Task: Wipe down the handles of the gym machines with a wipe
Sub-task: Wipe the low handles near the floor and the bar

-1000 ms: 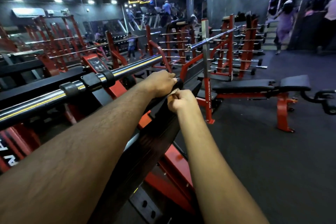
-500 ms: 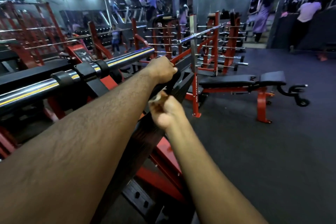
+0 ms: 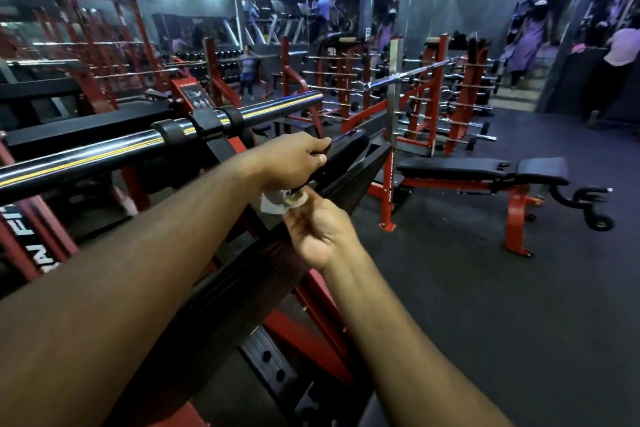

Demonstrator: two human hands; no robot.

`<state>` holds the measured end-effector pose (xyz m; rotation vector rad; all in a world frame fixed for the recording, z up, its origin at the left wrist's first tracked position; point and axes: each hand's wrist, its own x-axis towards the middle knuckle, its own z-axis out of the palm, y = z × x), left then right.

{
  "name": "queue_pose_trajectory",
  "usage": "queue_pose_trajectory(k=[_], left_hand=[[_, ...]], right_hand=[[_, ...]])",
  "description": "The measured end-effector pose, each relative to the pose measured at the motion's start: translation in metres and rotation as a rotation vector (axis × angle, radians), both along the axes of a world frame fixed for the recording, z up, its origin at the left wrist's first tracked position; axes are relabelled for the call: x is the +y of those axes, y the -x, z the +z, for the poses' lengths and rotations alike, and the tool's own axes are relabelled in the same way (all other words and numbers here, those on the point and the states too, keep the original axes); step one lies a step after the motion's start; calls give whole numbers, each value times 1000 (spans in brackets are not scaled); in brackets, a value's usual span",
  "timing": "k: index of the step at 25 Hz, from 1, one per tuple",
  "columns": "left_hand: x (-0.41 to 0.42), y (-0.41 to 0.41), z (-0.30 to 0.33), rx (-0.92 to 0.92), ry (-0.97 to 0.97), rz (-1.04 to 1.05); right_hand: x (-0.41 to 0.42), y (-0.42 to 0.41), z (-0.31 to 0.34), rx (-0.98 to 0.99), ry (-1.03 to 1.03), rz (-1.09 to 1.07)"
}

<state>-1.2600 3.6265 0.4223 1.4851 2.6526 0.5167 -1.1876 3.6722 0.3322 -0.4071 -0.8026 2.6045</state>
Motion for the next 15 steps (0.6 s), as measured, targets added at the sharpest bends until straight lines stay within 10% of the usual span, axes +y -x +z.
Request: queue_pose_trajectory(k=[5,15], left_hand=[[-26,-25,-31,-9,-492,137],[-16,-23,-36,-466,-825,402]], right_hand=[[15,-1,32,35,118,-79],[1,3,24,-77,24,-113]])
